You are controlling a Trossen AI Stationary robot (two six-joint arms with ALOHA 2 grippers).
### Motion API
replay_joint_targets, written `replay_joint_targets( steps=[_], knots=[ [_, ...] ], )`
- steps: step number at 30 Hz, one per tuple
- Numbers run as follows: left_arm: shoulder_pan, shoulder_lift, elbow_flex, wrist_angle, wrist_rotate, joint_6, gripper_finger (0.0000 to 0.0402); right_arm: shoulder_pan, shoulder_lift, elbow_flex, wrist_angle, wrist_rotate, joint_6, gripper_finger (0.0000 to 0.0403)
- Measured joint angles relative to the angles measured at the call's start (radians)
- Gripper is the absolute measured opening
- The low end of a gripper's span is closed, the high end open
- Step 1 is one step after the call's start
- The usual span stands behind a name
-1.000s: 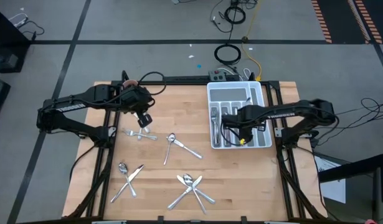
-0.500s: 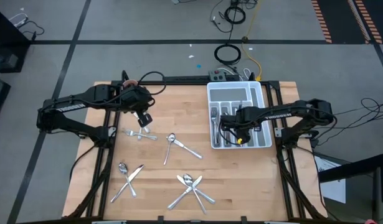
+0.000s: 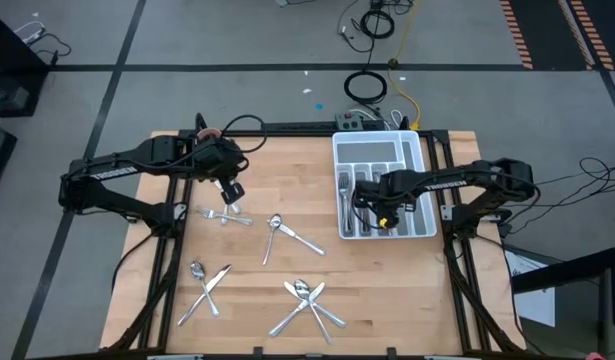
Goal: Sort silverware
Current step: Put the silver table knife into the silverware tray, then put the silver fork into the silverware tray
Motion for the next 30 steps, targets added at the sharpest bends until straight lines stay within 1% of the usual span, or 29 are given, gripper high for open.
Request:
replay_joint_targets(
  steps=[3, 7, 9, 12, 14, 16, 19, 21, 22, 24, 26, 27, 30],
  knots=[
    [0.0, 0.0, 0.0, 0.0, 0.0, 0.0, 0.0013, -0.018, 0.0, 0.0, 0.029, -0.024, 0.032, 0.0004],
    [0.0, 0.0, 0.0, 0.0, 0.0, 0.001, 0.0013, -0.032, 0.0, 0.0, 0.039, -0.02, 0.064, 0.0021],
    [0.0, 0.0, 0.0, 0.0, -0.001, 0.001, 0.0013, -0.033, 0.0, 0.0, 0.039, -0.009, 0.107, 0.0031],
    [0.0, 0.0, 0.0, 0.0, -0.027, 0.002, 0.0013, -0.032, 0.0, 0.008, 0.039, 0.086, 0.213, 0.0048],
    [0.0, 0.0, 0.0, 0.0, -0.065, 0.002, 0.0013, -0.033, -0.002, 0.02, 0.043, 0.173, 0.27, 0.006],
    [0.0, 0.0, 0.0, -0.001, -0.106, 0.001, 0.0013, -0.033, -0.005, 0.043, 0.011, 0.245, 0.305, 0.0071],
    [0.0, 0.0, 0.0, -0.001, -0.145, -0.004, 0.0013, -0.033, -0.008, 0.107, -0.063, 0.302, 0.388, 0.0081],
    [0.0, 0.0, 0.0, -0.001, -0.158, -0.024, 0.0013, -0.033, -0.009, 0.162, -0.109, 0.342, 0.489, 0.0084],
    [0.0, 0.0, 0.0, 0.0, -0.159, -0.063, 0.0013, -0.033, -0.009, 0.195, -0.135, 0.357, 0.552, 0.0084],
    [-0.003, 0.004, 0.0, 0.004, -0.135, -0.109, 0.0013, -0.033, -0.009, 0.269, -0.19, 0.355, 0.693, 0.0083],
    [-0.01, 0.013, 0.0, 0.007, -0.07, -0.111, 0.0013, -0.033, -0.009, 0.354, -0.244, 0.309, 0.84, 0.0083],
    [-0.015, 0.02, 0.0, 0.007, -0.046, -0.109, 0.0013, -0.033, -0.009, 0.398, -0.27, 0.271, 0.914, 0.0083],
    [-0.032, 0.039, -0.006, 0.001, 0.011, -0.11, 0.0013, -0.032, -0.009, 0.543, -0.332, 0.099, 1.127, 0.0084]
  ],
)
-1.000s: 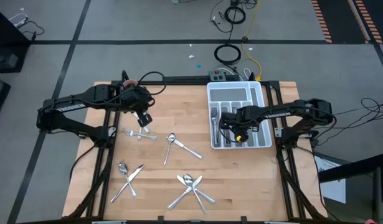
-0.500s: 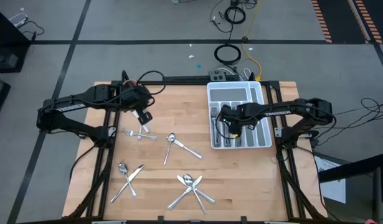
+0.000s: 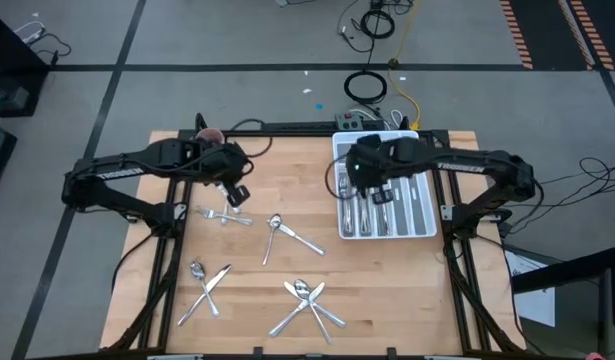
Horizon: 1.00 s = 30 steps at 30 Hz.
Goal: Sort silverware
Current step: Put the silver fork into the silverware tray
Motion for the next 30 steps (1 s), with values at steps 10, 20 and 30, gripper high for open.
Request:
replay_joint_targets(
  steps=[10, 20, 30],
  knots=[
    [-0.059, 0.007, -0.247, -0.02, 0.192, 0.144, 0.0015, 0.023, -0.06, 0.265, -0.18, -0.281, 0.266, 0.0084],
    [0.033, 0.007, -0.524, 0.345, 0.36, -0.21, 0.0101, 0.036, -0.226, 0.267, -0.34, -0.279, 0.485, 0.0084],
    [-0.016, 0.007, -0.546, 0.125, 0.276, -0.013, 0.0202, 0.047, -0.387, 0.267, -0.343, -0.264, 0.514, 0.0084]
  ],
)
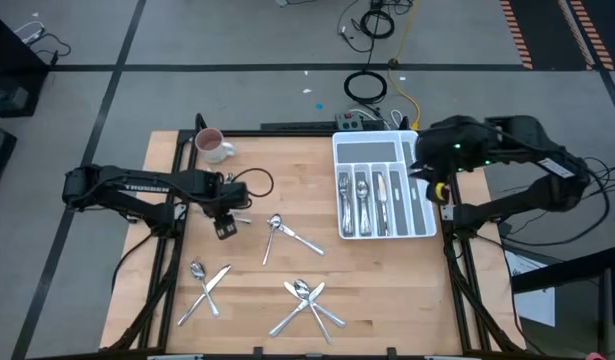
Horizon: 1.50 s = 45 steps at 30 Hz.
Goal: Sort silverware
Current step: Put the silver fork into the silverware tray
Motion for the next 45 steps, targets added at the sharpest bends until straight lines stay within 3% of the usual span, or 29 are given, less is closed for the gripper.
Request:
replay_joint_targets(
  steps=[14, 25, 39, 42, 45],
  knots=[
    [0.003, 0.011, -0.09, 0.073, -0.031, 0.091, 0.0213, 0.0, -0.06, 0.0, 0.0, 0.044, 0.038, 0.0084],
    [0.002, 0.029, -0.089, 0.262, -0.018, 0.088, 0.0213, 0.0, -0.06, -0.001, 0.0, 0.044, 0.04, 0.0084],
    [0.009, 0.333, -0.075, 0.261, -0.061, 0.095, 0.0212, 0.0, -0.06, -0.001, 0.0, 0.043, 0.033, 0.0084],
    [0.008, 0.361, -0.072, 0.271, -0.037, 0.127, 0.0192, 0.0, -0.06, -0.001, 0.0, 0.043, 0.037, 0.0084],
    [-0.01, 0.364, -0.072, 0.281, -0.055, 0.144, 0.0132, 0.0, -0.06, -0.001, 0.0, 0.043, 0.039, 0.0084]
  ],
)
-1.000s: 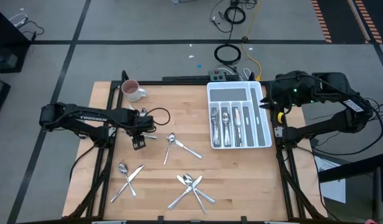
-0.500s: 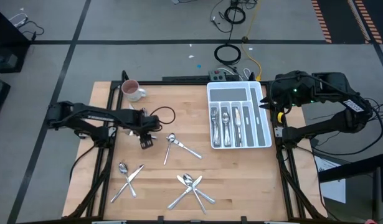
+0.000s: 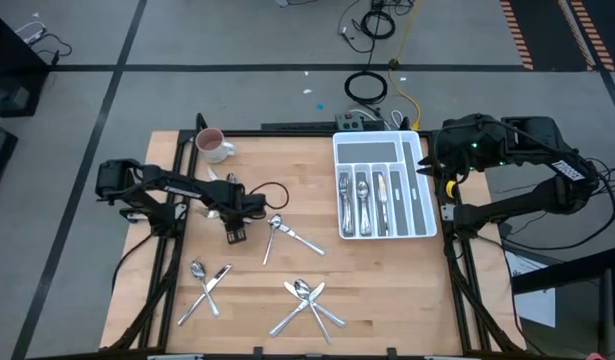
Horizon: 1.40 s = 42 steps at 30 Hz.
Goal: Sort silverware
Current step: Put the silver fork into the silverware tray
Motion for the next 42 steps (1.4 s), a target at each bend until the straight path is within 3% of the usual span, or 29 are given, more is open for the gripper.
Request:
replay_joint_targets(
  steps=[3, 5, 20, 26, 30, 34, 38, 42],
  knots=[
    [-0.003, -0.001, 0.0, -0.001, -0.02, -0.001, 0.0044, 0.0, 0.0, 0.0, 0.0, 0.0, 0.001, 0.0084],
    [-0.003, -0.001, 0.006, -0.005, -0.021, -0.003, 0.0019, 0.0, 0.0, 0.0, 0.001, 0.0, 0.001, 0.0084],
    [-0.009, 0.016, 0.184, -0.122, 0.056, 0.001, 0.0014, 0.0, 0.0, 0.0, 0.01, 0.0, 0.001, 0.0084],
    [-0.031, 0.015, 0.319, -0.187, 0.029, 0.07, 0.0014, 0.0, 0.0, 0.0, 0.009, 0.0, -0.007, 0.0084],
    [-0.048, 0.013, 0.448, -0.195, -0.085, 0.264, 0.0014, 0.0, 0.0, 0.0, 0.009, 0.002, -0.042, 0.0084],
    [-0.045, 0.011, 0.553, -0.102, -0.184, 0.594, 0.0014, 0.0, 0.0, 0.0, 0.009, 0.028, -0.052, 0.0084],
    [-0.039, 0.011, 0.608, 0.107, -0.215, 0.98, 0.0014, 0.0, -0.001, 0.0, 0.009, 0.035, -0.052, 0.0084],
    [-0.022, 0.045, 0.661, 0.269, -0.19, 1.229, 0.0014, 0.0, -0.001, 0.0, 0.009, 0.035, -0.045, 0.0084]
  ],
)
